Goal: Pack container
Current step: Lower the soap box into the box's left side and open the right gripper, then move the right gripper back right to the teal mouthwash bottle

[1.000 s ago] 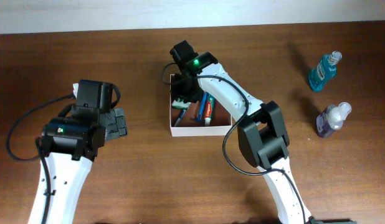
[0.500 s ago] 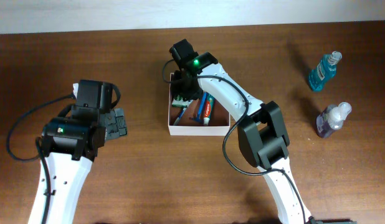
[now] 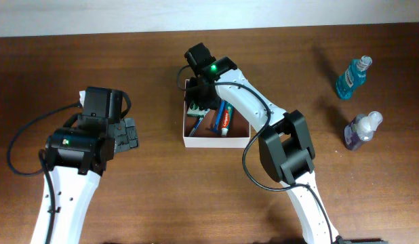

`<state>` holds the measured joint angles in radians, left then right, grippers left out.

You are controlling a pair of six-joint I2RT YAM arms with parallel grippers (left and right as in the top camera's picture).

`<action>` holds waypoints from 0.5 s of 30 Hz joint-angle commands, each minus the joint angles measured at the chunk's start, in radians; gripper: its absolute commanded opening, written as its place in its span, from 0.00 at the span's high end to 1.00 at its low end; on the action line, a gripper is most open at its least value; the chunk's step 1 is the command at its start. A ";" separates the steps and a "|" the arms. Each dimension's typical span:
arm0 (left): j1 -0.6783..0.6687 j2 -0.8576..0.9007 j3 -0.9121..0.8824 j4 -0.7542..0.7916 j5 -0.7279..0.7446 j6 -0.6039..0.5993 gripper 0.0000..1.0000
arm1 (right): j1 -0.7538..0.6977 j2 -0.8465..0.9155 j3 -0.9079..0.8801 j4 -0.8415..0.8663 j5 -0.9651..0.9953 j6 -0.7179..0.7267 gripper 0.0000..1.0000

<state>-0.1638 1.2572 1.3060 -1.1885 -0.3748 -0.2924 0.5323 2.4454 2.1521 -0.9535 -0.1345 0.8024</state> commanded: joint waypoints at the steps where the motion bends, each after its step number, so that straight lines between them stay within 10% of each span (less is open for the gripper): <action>1: 0.005 0.003 -0.003 -0.001 -0.011 -0.010 0.01 | -0.025 -0.029 0.030 -0.011 -0.011 -0.089 0.40; 15: 0.005 0.003 -0.003 0.000 -0.011 -0.010 0.01 | -0.181 -0.242 0.163 -0.204 0.023 -0.352 0.22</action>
<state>-0.1638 1.2572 1.3060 -1.1885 -0.3748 -0.2924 0.3893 2.3112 2.2547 -1.1488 -0.1314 0.6044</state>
